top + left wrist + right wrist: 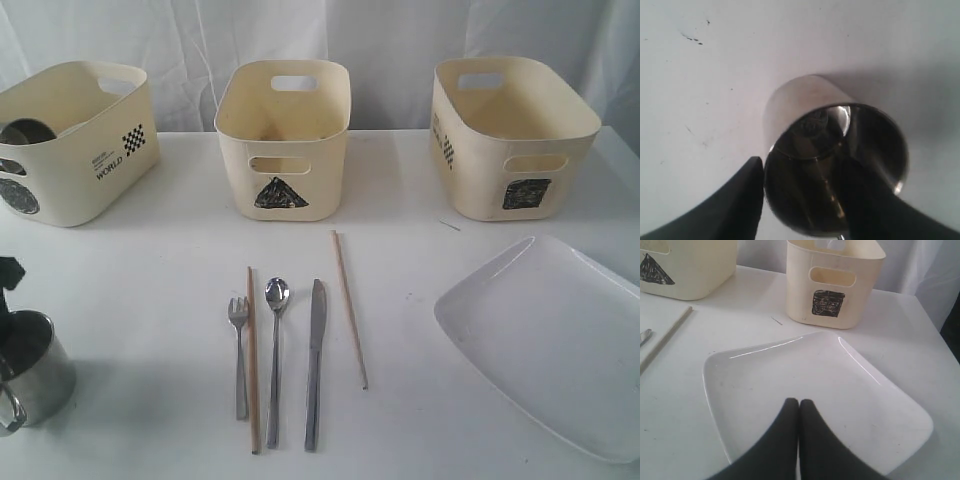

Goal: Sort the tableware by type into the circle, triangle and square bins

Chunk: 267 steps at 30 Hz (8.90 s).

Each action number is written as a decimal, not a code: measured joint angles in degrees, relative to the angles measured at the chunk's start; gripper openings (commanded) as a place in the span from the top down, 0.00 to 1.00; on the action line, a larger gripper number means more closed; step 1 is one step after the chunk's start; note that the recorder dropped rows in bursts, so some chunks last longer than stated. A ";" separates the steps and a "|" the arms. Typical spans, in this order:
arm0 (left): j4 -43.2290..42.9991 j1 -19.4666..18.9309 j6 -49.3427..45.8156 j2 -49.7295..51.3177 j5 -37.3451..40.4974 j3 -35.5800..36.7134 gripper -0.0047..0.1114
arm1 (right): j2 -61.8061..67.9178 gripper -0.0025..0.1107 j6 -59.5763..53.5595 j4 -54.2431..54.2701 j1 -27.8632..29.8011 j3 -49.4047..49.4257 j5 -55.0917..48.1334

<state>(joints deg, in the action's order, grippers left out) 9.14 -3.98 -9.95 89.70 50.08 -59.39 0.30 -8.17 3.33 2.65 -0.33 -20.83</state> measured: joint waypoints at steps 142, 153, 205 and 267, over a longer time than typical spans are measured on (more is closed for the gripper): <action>-19.65 0.44 22.81 -89.44 -31.38 59.10 0.96 | 11.61 0.98 44.15 20.22 -0.09 -16.04 63.29; -19.65 0.44 22.81 -89.44 -31.38 59.10 0.96 | 57.05 0.98 52.26 -54.03 -0.46 -52.16 45.45; -19.65 0.44 22.81 -89.44 -31.38 59.10 0.96 | 124.87 0.66 18.29 1.00 -27.25 -90.44 -33.64; -19.74 0.44 22.81 -89.44 -31.36 59.10 0.96 | 128.20 0.66 -13.92 36.90 -18.68 -108.50 13.76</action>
<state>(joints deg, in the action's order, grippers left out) -10.61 -3.54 12.86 0.27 18.72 -0.29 128.50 -22.09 40.23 -16.03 -108.83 -7.07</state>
